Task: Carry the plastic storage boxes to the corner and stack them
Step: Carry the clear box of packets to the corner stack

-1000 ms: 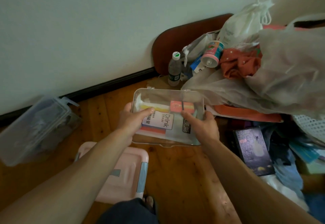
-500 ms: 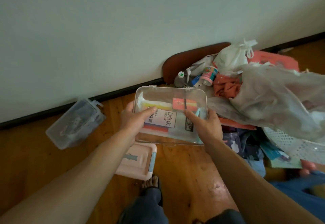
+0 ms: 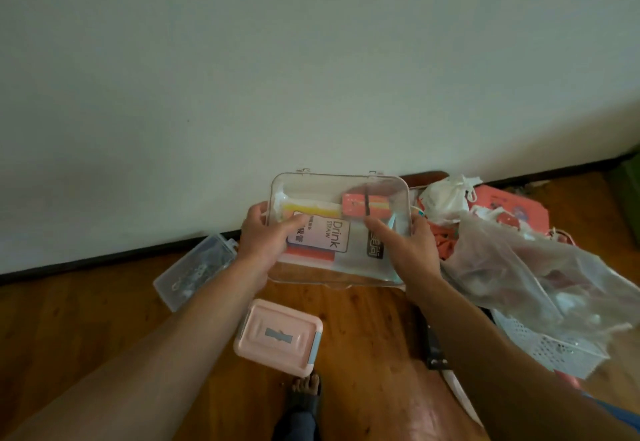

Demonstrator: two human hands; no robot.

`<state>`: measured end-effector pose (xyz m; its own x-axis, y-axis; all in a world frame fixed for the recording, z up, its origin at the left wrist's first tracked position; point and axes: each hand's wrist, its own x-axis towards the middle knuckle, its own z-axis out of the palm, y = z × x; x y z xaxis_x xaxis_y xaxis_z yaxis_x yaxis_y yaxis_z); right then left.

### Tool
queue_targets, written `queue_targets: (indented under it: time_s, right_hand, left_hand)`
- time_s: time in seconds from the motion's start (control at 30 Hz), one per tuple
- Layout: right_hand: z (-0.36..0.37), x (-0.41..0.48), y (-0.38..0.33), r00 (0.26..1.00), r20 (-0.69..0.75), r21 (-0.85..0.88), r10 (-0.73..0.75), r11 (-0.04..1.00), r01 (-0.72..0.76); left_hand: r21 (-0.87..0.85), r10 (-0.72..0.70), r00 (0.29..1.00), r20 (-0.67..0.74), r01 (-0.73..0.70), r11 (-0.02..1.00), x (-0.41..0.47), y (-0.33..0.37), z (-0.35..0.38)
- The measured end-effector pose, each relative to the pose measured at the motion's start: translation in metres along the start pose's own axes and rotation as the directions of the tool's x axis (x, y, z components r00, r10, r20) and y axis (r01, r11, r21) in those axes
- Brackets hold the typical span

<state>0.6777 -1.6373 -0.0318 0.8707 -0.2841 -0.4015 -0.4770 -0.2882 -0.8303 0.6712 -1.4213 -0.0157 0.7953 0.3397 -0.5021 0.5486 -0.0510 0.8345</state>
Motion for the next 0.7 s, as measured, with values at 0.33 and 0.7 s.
queue_targets:
  time_s: [0.33,0.7]
  right_hand:
    - [0.007,-0.040,-0.110,0.996,0.042,-0.083,-0.083,0.993,0.086]
    - [0.022,-0.067,-0.185,0.964,0.147,-0.082,-0.220,0.969,0.234]
  left_hand:
    - [-0.086,0.082,0.993,-0.080,-0.089,0.992,-0.036,0.088,-0.070]
    - [-0.235,0.084,0.987,-0.136,-0.114,0.965,-0.070,0.130,-0.126]
